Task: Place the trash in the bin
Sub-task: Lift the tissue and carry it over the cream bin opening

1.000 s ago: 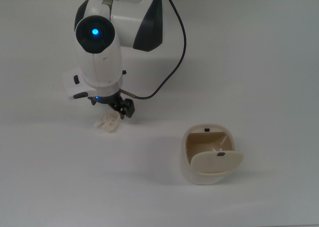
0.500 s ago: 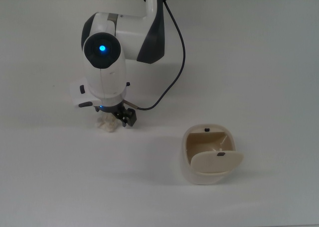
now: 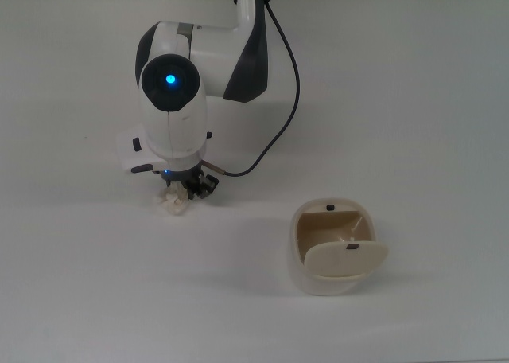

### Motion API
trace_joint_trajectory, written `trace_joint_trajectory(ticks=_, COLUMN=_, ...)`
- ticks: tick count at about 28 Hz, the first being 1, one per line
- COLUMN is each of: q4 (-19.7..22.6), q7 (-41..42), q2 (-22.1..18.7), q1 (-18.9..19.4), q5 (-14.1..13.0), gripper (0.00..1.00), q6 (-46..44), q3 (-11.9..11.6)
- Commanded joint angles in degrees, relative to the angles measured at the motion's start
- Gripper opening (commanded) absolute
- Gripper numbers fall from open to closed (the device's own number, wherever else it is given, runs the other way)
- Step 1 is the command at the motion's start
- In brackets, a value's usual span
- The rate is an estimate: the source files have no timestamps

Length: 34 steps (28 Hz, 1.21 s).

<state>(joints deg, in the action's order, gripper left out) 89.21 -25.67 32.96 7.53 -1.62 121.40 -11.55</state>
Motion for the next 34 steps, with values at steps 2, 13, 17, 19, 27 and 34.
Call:
trace_joint_trajectory(ticks=2, q4=0.3, q7=2.3, q2=-1.2, q1=0.2, q5=1.0, gripper=0.00, q6=0.9, q3=0.0)
trace_joint_trajectory(ticks=13, q4=-0.8, q7=2.8, q2=-5.6, q1=0.4, q5=0.4, gripper=0.00, q6=0.4, q3=0.2)
trace_joint_trajectory(ticks=17, q4=-2.0, q7=3.1, q2=-6.9, q1=0.6, q5=0.2, gripper=0.00, q6=0.0, q3=1.6)
trace_joint_trajectory(ticks=19, q4=-3.1, q7=2.7, q2=-7.5, q1=0.6, q5=0.1, gripper=0.00, q6=-0.4, q3=2.9)
trace_joint_trajectory(ticks=27, q4=-6.1, q7=-1.7, q2=-9.0, q1=0.7, q5=0.8, gripper=0.00, q6=-0.8, q3=7.3)
trace_joint_trajectory(ticks=34, q4=-7.8, q7=-7.5, q2=-8.3, q1=4.2, q5=1.8, gripper=0.00, q6=2.3, q3=9.2)
